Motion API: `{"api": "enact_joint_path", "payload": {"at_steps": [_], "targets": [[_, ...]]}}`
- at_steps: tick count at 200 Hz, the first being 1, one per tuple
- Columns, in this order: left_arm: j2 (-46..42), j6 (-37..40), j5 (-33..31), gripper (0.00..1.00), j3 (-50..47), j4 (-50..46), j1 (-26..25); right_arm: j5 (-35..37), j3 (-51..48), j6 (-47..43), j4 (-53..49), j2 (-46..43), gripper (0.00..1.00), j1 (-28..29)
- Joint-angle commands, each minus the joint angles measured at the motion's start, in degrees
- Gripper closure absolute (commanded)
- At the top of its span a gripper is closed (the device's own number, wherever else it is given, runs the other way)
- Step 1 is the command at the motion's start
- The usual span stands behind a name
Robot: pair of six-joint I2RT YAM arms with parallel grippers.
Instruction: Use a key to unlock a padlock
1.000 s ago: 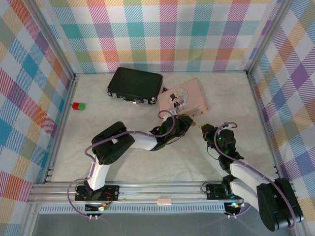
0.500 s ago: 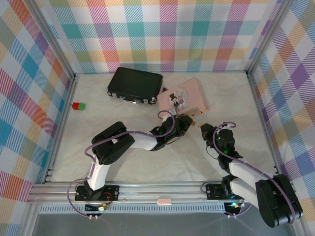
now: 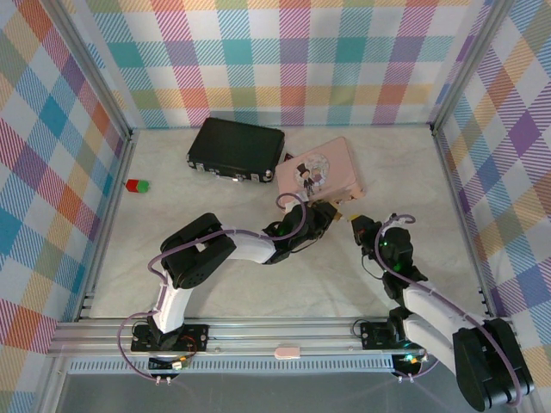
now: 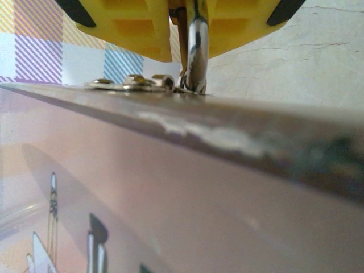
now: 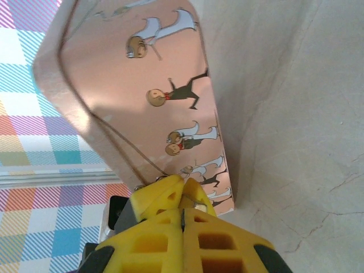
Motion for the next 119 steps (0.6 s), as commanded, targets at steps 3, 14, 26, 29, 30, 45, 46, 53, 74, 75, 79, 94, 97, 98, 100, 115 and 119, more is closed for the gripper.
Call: {"api": "enact_joint_path", "payload": {"at_steps": [3, 14, 26, 29, 30, 45, 46, 53, 74, 75, 79, 94, 97, 98, 100, 115, 119], "targets": [[-0.9, 4.0, 0.9, 1.00, 1.7, -0.2, 1.1, -1.1, 0.8, -4.4, -5.8, -2.3, 1.00, -1.1], [-1.2, 6.4, 1.8, 1.00, 2.2, -2.7, 1.7, -4.0, 0.6, -5.6, -6.9, -2.7, 1.00, -2.8], [-1.7, 9.5, 3.0, 1.00, 2.7, -5.0, 2.1, -7.9, 0.6, -7.2, -7.9, -3.0, 1.00, -5.6], [-1.8, 10.2, 3.1, 1.00, 2.8, -5.8, 2.2, -9.0, 0.6, -7.7, -8.0, -3.1, 1.00, -6.2], [-1.9, 10.4, 3.3, 1.00, 2.7, -6.0, 2.3, -9.4, 0.7, -7.8, -8.1, -3.1, 1.00, -6.5], [-2.3, 13.9, 4.1, 1.00, 3.0, -9.3, 2.6, -15.1, 2.0, -10.4, -10.0, -2.9, 1.00, -10.0], [-2.4, 14.1, 4.1, 1.00, 3.1, -9.5, 2.6, -15.4, 2.2, -10.7, -10.1, -2.8, 1.00, -10.2], [-2.4, 15.5, 4.5, 1.00, 3.4, -11.1, 2.7, -17.6, 3.0, -11.9, -10.6, -2.4, 1.00, -11.2], [-2.1, 18.9, 4.8, 1.00, 4.5, -15.8, 2.7, -23.5, 5.7, -14.7, -10.4, 0.7, 1.00, -13.6], [-2.1, 19.0, 4.8, 1.00, 4.5, -16.0, 2.7, -23.8, 5.8, -14.8, -10.2, 0.9, 1.00, -13.7], [-1.9, 19.4, 4.8, 1.00, 4.7, -16.5, 2.7, -24.6, 6.3, -15.0, -9.8, 1.8, 1.00, -14.0], [-1.1, 20.0, 4.2, 1.00, 5.1, -17.4, 2.7, -28.1, 7.8, -15.5, -7.4, 5.3, 1.00, -14.7], [-0.9, 19.9, 4.2, 1.00, 5.1, -17.3, 2.7, -28.6, 8.0, -15.4, -6.7, 6.1, 1.00, -14.8], [-0.8, 20.0, 4.1, 1.00, 5.2, -17.3, 2.7, -28.9, 8.1, -15.4, -6.5, 6.2, 1.00, -14.9], [-0.7, 20.0, 4.1, 1.00, 5.2, -17.3, 2.7, -29.3, 8.2, -15.5, -6.0, 6.8, 1.00, -14.8], [0.5, 20.1, 3.9, 1.00, 6.2, -17.8, 2.7, -31.2, 9.1, -15.1, -3.2, 9.7, 1.00, -15.0], [0.8, 20.2, 3.9, 1.00, 6.5, -18.1, 2.7, -31.6, 9.4, -15.2, -2.6, 10.3, 1.00, -14.9]]}}
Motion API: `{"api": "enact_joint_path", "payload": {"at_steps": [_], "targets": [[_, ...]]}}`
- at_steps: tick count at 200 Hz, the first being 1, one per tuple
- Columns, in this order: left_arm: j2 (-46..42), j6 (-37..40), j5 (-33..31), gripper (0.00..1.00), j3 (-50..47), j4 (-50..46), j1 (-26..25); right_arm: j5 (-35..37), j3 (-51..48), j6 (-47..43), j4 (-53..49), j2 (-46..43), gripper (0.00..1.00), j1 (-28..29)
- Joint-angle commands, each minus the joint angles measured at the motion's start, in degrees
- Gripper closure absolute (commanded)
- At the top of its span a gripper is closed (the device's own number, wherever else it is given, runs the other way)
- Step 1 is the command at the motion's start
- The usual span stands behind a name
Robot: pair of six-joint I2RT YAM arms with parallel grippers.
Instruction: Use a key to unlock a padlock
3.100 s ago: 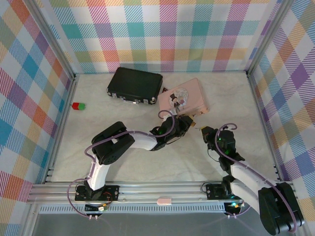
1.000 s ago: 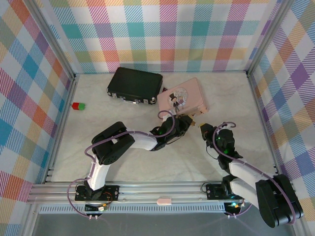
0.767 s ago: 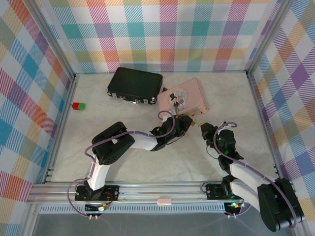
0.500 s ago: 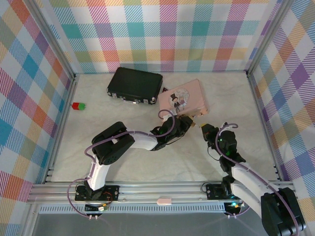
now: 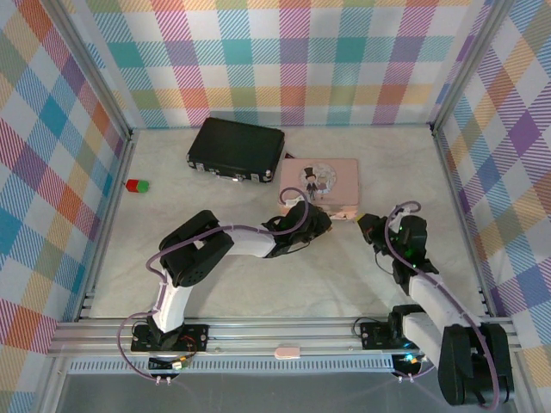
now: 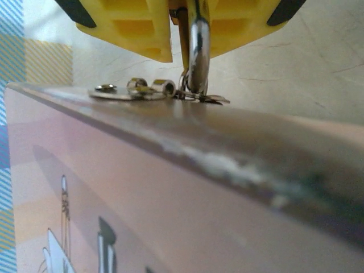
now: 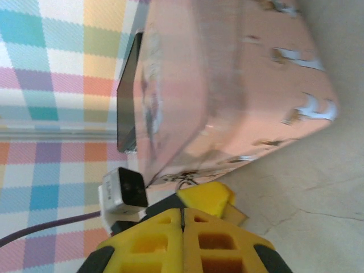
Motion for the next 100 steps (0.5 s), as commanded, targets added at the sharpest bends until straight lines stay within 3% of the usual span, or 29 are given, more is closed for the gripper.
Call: {"api": "enact_joint_path", "payload": {"at_steps": [1, 22, 73, 100], "targets": [[0.7, 2.1, 0.3, 1.00, 3.6, 0.3, 0.5, -7.3, 2.2, -2.3, 5.2, 3.5, 1.00, -0.4], [2.0, 2.1, 0.6, 0.97, 4.6, -0.1, 0.5, -9.1, 4.0, -3.8, 5.8, 4.8, 1.00, -0.4], [-2.2, -1.3, 3.1, 0.53, -1.1, 4.4, 1.6, -11.3, 8.0, -9.3, 1.5, 2.8, 1.00, -0.3], [-9.3, -4.5, 3.6, 0.44, -7.6, 7.8, 2.5, -10.2, 8.9, -11.1, 0.2, 2.5, 1.00, 1.3]]}}
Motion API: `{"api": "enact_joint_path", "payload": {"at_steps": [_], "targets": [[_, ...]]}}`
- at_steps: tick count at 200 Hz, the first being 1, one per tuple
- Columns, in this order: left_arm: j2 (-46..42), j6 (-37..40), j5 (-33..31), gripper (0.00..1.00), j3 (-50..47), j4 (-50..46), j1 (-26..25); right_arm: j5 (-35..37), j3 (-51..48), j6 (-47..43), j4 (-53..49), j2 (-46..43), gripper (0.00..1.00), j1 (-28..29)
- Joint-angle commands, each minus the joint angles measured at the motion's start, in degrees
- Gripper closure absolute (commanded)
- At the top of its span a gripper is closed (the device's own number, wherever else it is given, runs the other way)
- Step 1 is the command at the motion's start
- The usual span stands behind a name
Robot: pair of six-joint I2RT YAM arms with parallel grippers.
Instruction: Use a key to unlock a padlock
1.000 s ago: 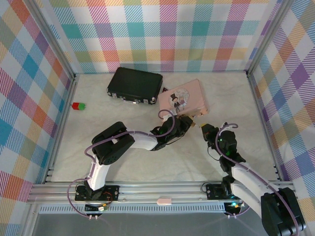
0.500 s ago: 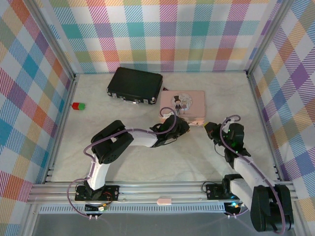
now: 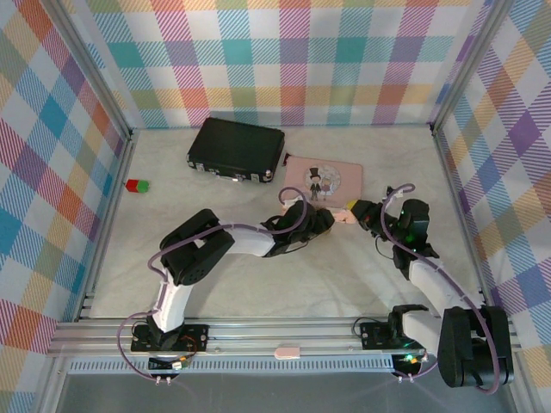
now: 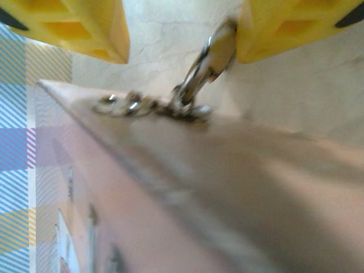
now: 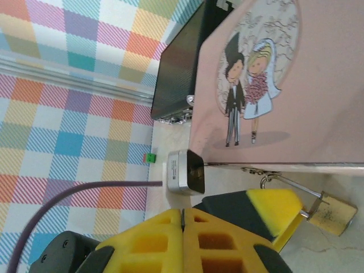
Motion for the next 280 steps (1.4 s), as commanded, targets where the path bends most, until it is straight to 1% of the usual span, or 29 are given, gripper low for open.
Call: {"api": "enact_joint_path", "payload": {"at_steps": [1, 22, 37, 66, 75, 96, 134, 161, 168, 186, 211, 225, 243, 251, 257, 261, 273, 280], "targets": [[-8.2, -3.2, 0.8, 0.43, -4.5, 5.7, 1.1, -0.8, 1.8, -3.8, -1.3, -0.7, 1.00, 1.4], [-13.1, -3.7, 0.0, 0.42, -7.2, 6.7, 1.3, 1.5, 2.1, -3.6, -0.1, 0.1, 1.00, 3.6], [-15.0, -4.1, 0.0, 0.42, -8.2, 10.0, 1.6, 3.9, 2.3, -2.9, 1.2, 0.8, 1.00, 5.7], [-14.0, -5.8, 2.0, 0.43, -7.4, 17.0, 1.6, 8.7, 3.3, -1.0, 2.6, 2.7, 1.00, 9.8], [-13.1, -6.6, 2.9, 0.45, -6.8, 18.6, 1.6, 9.6, 3.3, 0.2, 3.6, 3.4, 1.00, 10.5], [-11.1, -8.1, 3.9, 0.52, -6.2, 22.1, 1.4, 11.1, 3.0, 2.9, 6.2, 4.6, 1.00, 11.0], [-10.9, -8.3, 3.2, 0.55, -6.9, 22.6, 1.1, 14.8, 1.7, 6.9, 8.5, 4.8, 1.00, 11.0], [-10.4, -8.3, 3.5, 0.56, -6.4, 22.5, 1.1, 14.6, 1.3, 9.2, 9.9, 5.5, 1.00, 11.1], [-10.2, -8.3, 3.5, 0.57, -6.3, 22.6, 1.0, 14.6, 1.4, 9.5, 11.6, 5.6, 1.00, 11.1], [-9.9, -8.3, 3.6, 0.62, -6.1, 22.7, 1.1, 14.5, 1.4, 9.6, 11.3, 5.5, 1.00, 11.3], [-9.3, -7.8, 3.0, 0.72, -5.6, 22.3, 1.1, 14.4, 1.4, 9.8, 10.9, 5.1, 1.00, 11.7], [-8.5, -8.1, 3.1, 0.81, -5.0, 22.4, 1.2, 14.6, 1.4, 9.8, 10.7, 4.8, 1.00, 12.0], [-7.6, -8.4, 3.8, 1.00, -4.1, 22.9, 1.3, 14.5, 1.5, 9.7, 10.8, 4.9, 1.00, 12.2], [-7.5, -8.4, 4.1, 1.00, -3.7, 22.7, 1.3, 14.4, 1.5, 9.3, 10.8, 4.8, 1.00, 12.2], [-7.5, -8.1, 4.5, 1.00, -3.6, 22.7, 1.4, 14.4, 1.7, 9.0, 8.5, 4.5, 1.00, 12.2], [-7.6, -7.9, 4.9, 1.00, -3.6, 22.6, 1.5, 14.3, 1.9, 8.4, 7.8, 4.2, 0.96, 12.0], [-8.3, -6.8, 5.9, 1.00, -4.0, 22.2, 2.1, 13.0, 3.2, 5.5, 4.5, 3.2, 0.75, 11.5], [-9.2, -5.5, 6.8, 1.00, -4.6, 22.0, 2.5, 11.5, 4.2, 3.2, 2.2, 2.8, 0.66, 10.7]]}}
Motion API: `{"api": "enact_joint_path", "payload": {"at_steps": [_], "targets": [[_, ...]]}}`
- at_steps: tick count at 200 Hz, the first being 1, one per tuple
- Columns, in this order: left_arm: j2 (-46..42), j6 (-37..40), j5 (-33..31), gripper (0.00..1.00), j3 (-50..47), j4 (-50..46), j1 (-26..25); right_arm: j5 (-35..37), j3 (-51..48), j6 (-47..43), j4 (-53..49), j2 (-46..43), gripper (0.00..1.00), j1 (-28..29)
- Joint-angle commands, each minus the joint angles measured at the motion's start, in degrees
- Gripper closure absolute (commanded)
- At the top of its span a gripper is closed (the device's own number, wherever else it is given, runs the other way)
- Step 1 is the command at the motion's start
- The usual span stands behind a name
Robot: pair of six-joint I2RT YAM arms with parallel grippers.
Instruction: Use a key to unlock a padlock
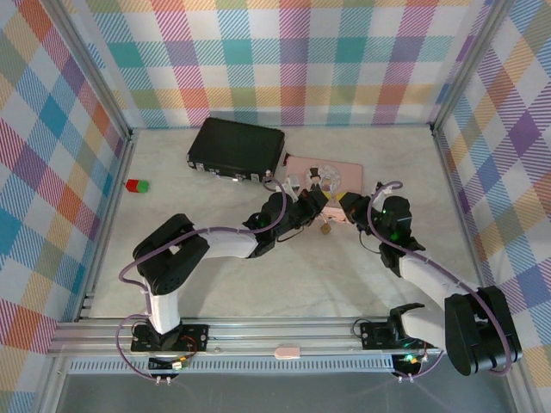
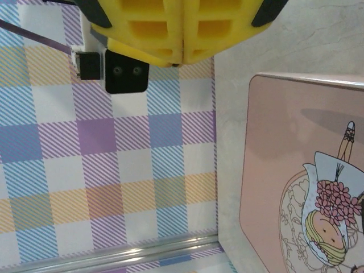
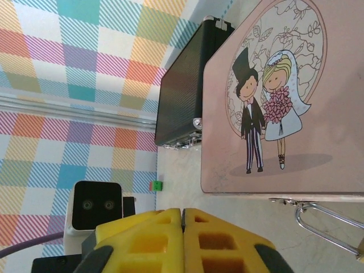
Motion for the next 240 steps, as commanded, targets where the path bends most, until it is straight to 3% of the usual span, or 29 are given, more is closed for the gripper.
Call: {"api": "enact_joint_path", "payload": {"at_steps": [1, 15, 33, 66, 104, 152, 240], "targets": [[-0.5, 2.8, 3.0, 1.00, 0.6, 0.8, 1.1, -4.7, 2.8, -5.7, -4.6, -2.3, 0.65, -0.9], [-2.2, 5.2, 6.1, 1.00, -0.5, -0.1, 2.7, -9.4, 4.5, -9.8, -7.7, -3.2, 0.56, -3.3], [-3.7, 7.2, 11.9, 1.00, -1.6, -0.9, 5.5, -16.0, 6.0, -12.9, -10.1, -3.5, 0.52, -7.4], [-4.0, 9.6, 24.9, 1.00, -1.0, -0.6, 10.1, -25.6, 9.2, -19.1, -14.2, -2.1, 0.50, -10.9], [-4.0, 14.2, 36.7, 1.00, 1.5, -0.7, 11.7, -33.7, 9.9, -19.6, -9.2, 1.2, 0.51, -11.1], [-4.4, 17.1, 42.1, 1.00, 2.9, -0.7, 11.9, -36.9, 10.2, -20.0, -7.7, 2.0, 0.62, -10.9], [-3.5, 15.8, 45.0, 1.00, 4.0, 2.0, 11.5, -37.9, 10.3, -19.5, -5.4, 4.1, 0.68, -7.7]]}}
